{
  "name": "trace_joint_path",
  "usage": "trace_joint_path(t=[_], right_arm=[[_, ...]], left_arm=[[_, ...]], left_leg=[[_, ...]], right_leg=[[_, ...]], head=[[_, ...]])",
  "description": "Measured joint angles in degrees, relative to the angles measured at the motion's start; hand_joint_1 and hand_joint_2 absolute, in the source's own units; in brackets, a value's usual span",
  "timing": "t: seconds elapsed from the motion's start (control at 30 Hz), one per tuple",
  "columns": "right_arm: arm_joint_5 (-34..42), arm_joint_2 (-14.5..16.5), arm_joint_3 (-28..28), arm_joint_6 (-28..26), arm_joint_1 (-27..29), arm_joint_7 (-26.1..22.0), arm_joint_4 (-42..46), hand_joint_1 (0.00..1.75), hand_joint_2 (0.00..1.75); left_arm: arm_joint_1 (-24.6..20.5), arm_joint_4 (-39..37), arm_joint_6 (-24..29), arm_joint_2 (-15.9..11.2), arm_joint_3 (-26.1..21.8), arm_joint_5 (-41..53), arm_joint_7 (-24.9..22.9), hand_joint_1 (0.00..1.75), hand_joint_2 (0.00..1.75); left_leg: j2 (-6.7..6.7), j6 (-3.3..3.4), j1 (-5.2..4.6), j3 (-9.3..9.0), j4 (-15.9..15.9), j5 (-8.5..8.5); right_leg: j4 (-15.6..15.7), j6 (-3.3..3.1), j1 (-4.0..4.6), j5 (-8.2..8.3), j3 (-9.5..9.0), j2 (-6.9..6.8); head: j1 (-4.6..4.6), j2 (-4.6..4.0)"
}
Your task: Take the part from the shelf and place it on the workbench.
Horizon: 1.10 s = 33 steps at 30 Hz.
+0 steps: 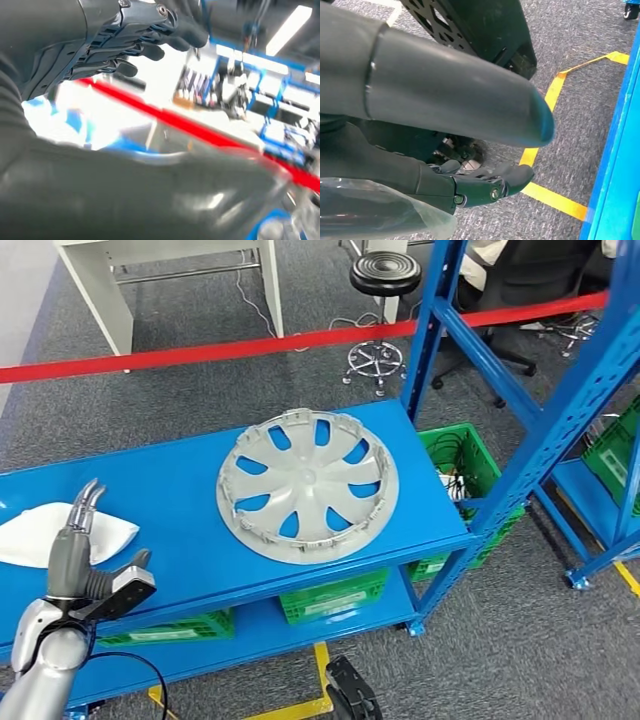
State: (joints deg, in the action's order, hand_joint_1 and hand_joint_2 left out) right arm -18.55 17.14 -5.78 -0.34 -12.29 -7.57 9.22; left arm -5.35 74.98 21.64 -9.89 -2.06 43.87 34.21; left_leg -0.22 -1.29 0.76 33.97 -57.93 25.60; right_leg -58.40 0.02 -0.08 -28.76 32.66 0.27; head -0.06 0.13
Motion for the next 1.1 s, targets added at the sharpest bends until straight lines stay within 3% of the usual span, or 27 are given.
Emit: trace_joint_path(t=[0.07, 0.1, 0.2, 0.23, 0.27, 0.3, 0.37, 0.43, 0.53, 0.6, 0.7, 0.73, 0.77, 0.8, 0.9, 0.97, 1.03, 1.1], right_arm=[[-0.2, 0.0, 0.0, 0.1, 0.0, 0.0, 0.0, 0.0, 0.0], [-0.4, 0.0, 0.0, 0.2, 0.0, -0.1, 0.0, 0.0, 0.0], [-0.6, 0.0, 0.1, 0.3, 0.1, -0.1, 0.0, 0.0, 0.0], [-0.6, 0.0, 0.1, 0.3, 0.1, -0.1, 0.0, 0.0, 0.0], [-0.6, 0.0, 0.1, 0.3, 0.1, -0.1, 0.0, 0.0, 0.0], [-0.6, 0.0, 0.2, 0.3, 0.1, -0.1, 0.0, 0.0, 0.0], [-0.7, 0.0, 0.2, 0.3, 0.1, -0.1, 0.0, 0.0, 0.0], [-0.7, 0.0, 0.2, 0.4, 0.1, -0.1, 0.1, 0.0, 0.0], [-0.7, 0.0, 0.2, 0.4, 0.2, -0.1, 0.1, 0.0, 0.0], [-0.7, 0.0, 0.2, 0.4, 0.2, -0.1, 0.2, 0.0, 0.0], [-0.9, 0.0, 0.2, 0.4, 0.2, -0.1, 0.2, 0.0, 0.0], [-1.0, 0.0, 0.2, 0.3, 0.2, -0.1, 0.2, 0.0, 0.0], [-1.1, 0.0, 0.3, 0.1, 0.3, -0.1, 0.2, 0.0, 0.0], [-1.1, 0.0, 0.3, -0.4, 0.3, -0.2, 0.2, 0.0, 0.0], [-1.3, 0.0, 0.4, -2.4, 0.3, -0.5, 0.2, 0.0, 0.0], [-1.4, 0.1, 0.4, -2.9, 0.4, -0.5, 0.2, 0.0, 0.0], [-1.6, 0.1, 0.5, -3.0, 0.4, -0.6, 0.2, 0.0, 0.0], [-1.8, 0.2, 0.6, -3.0, 0.4, -0.6, 0.2, 0.0, 0.0]], left_arm=[[-0.7, -0.5, 3.6, 0.4, -0.1, 2.4, -0.3, 0.0, 1.75], [-1.0, -0.8, 4.7, 0.5, -0.2, 3.4, -0.6, 0.0, 1.75], [-1.9, -2.7, 5.0, 0.6, -0.5, 4.6, -1.5, 0.0, 1.75], [-2.1, -3.5, 4.6, 0.6, -0.6, 4.7, -1.8, 0.0, 1.75], [-2.1, -4.2, 4.3, 0.6, -0.6, 4.8, -1.9, 0.0, 1.75], [-2.3, -4.8, 4.1, 0.6, -0.7, 4.8, -2.0, 0.0, 1.75], [-2.8, -5.6, 3.9, 0.5, -0.8, 4.8, -2.0, 0.0, 1.75], [-3.3, -6.1, 3.9, 0.5, -0.9, 4.8, -2.0, 0.0, 1.75], [-3.5, -6.6, 3.8, 0.5, -1.0, 4.9, -2.0, 0.0, 1.75], [-3.8, -6.9, 2.9, 0.5, -1.0, 4.6, -2.1, 0.0, 1.75], [-4.3, -8.0, -4.2, 0.3, -1.0, 1.0, -2.8, 0.0, 1.75], [-4.3, -8.6, -7.9, 0.1, -1.0, -0.9, -2.9, 0.0, 1.75], [-4.3, -9.1, -11.4, -0.1, -1.0, -2.6, -3.1, 0.0, 1.75], [-4.2, -9.6, -14.1, -0.4, -0.9, -3.9, -3.1, 0.0, 1.75], [-4.1, -10.6, -18.4, -1.6, -0.9, -5.6, -3.1, 0.0, 1.75], [-4.2, -11.3, -19.5, -2.3, -0.9, -5.7, -3.4, 0.0, 1.75], [-4.4, -12.2, -19.6, -2.8, -0.9, -4.9, -4.0, 0.0, 1.75], [-5.0, -13.3, -19.2, -3.3, -0.8, -3.8, -4.5, 0.0, 1.75]], left_leg=[[0.05, -0.53, 0.15, 0.21, -0.6, 0.61], [0.07, -0.76, 0.18, 0.83, -2.2, 1.69], [0.09, -1.27, 0.23, 5.41, -12.9, 6.95], [0.09, -1.3, 0.23, 6.62, -15.7, 7.73], [0.09, -1.26, 0.23, 6.97, -16.5, 7.44], [0.09, -1.15, 0.23, 6.24, -15.0, 6.0], [0.1, -0.77, 0.18, 2.86, -7.6, 2.05], [0.09, -0.37, -0.06, 0.33, -1.6, 0.23], [0.07, 0.17, -0.2, 0.21, -0.3, 0.36], [0.08, 0.69, 0.02, 0.11, 0.0, 0.22], [0.13, 1.32, 0.12, 0.09, 0.1, 0.21], [0.15, 1.37, 0.09, 0.11, 0.1, 0.23], [0.16, 1.39, 0.08, 0.11, 0.1, 0.24], [0.14, 1.38, 0.08, 0.08, 0.0, 0.25], [0.05, 1.07, -0.04, 0.06, -0.2, 0.4], [0.03, 0.52, -0.19, 0.22, -0.3, 0.36], [0.03, -0.07, -0.15, 0.19, -0.2, 0.14], [0.06, -0.61, -0.05, 0.45, -1.0, 0.95]], right_leg=[[0.1, -0.57, -0.15, 0.25, -0.02, -0.02], [0.2, -0.85, -0.26, 0.35, -0.07, -0.1], [0.3, -1.34, -0.2, 0.37, -0.1, -0.25], [0.3, -1.41, -0.13, 0.36, -0.11, -0.23], [0.2, -1.46, -0.07, 0.34, -0.14, -0.2], [0.2, -1.47, -0.03, 0.31, -0.23, -0.15], [0.2, -1.38, 0.05, 0.18, -0.45, -0.1], [0.1, -1.05, 0.25, 0.08, -0.26, -0.1], [0.0, -0.37, 0.39, 0.09, 0.37, -0.19], [-1.6, 0.13, 0.35, -1.27, 1.25, -0.21], [-11.5, 0.73, 0.13, -6.05, 6.05, -0.21], [-14.5, 0.81, 0.07, -6.99, 7.65, -0.21], [-15.9, 0.82, 0.06, -6.93, 8.42, -0.22], [-14.9, 0.77, 0.05, -5.75, 8.06, -0.22], [-4.2, 0.28, 0.02, -0.59, 2.78, -0.19], [-0.6, -0.02, 0.1, 0.06, 0.81, -0.05], [-0.4, -0.42, 0.19, 0.11, 0.64, 0.1], [-0.1, -1.03, 0.02, 0.38, 0.51, 0.07]], head=[[-0.05, 0.0], [-0.13, 0.0], [-0.26, 0.0], [-0.25, 0.0], [-0.26, 0.0], [-0.26, 0.0], [-0.26, 0.0], [-0.26, 0.0], [-0.2, 0.0], [-0.05, 0.0], [0.15, 0.0], [0.14, 0.0], [0.15, 0.0], [0.16, 0.0], [0.16, 0.0], [0.09, 0.0], [0.04, 0.0], [-0.05, 0.0]])
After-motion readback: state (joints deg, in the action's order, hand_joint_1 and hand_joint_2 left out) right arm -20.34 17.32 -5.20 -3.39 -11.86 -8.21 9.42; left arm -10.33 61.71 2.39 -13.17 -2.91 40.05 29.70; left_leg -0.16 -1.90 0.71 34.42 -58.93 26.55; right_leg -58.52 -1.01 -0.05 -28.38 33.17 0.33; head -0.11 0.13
